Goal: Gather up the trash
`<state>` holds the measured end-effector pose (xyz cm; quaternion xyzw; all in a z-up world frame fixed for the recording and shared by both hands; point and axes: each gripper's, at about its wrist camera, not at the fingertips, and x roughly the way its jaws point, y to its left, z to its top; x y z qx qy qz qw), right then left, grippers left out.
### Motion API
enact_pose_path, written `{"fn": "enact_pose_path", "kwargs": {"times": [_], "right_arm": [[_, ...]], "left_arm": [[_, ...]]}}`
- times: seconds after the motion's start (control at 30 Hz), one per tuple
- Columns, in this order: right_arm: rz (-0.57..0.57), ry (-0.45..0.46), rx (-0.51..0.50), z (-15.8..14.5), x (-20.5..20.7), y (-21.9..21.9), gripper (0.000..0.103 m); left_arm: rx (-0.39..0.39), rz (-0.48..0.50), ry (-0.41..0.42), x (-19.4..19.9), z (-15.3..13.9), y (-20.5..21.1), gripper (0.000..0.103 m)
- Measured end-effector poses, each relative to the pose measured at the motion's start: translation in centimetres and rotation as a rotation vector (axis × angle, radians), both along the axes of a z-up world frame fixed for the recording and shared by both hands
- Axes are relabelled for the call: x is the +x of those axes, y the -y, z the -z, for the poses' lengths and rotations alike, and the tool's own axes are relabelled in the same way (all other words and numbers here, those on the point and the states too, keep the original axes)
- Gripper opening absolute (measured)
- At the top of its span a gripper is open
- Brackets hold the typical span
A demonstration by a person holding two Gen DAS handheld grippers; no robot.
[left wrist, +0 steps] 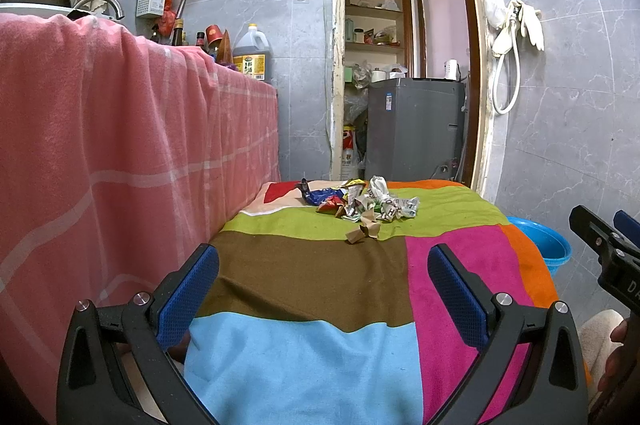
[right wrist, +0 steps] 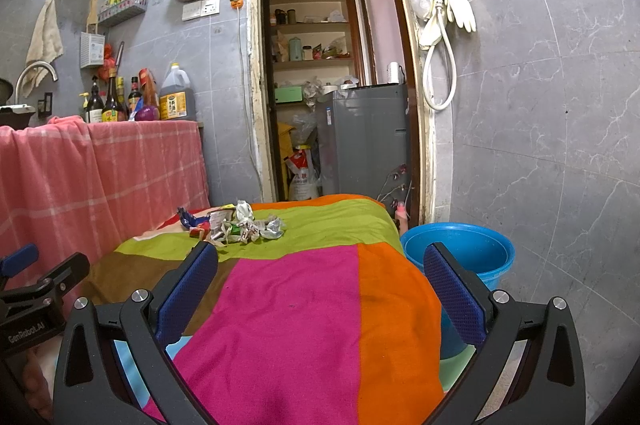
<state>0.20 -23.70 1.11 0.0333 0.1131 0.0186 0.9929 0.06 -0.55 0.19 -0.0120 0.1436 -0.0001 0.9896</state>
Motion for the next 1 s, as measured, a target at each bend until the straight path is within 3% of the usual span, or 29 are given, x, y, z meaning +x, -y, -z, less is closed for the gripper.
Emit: {"fn": "enact_pose_path", "kwargs": {"times": [1.0], "right_arm": [[0.0, 0.001, 0.002, -0.03, 0.07, 0.09, 0.103]], "left_arm": [[0.002, -0.001, -0.001, 0.01, 0.2, -0.17, 0.102]]}}
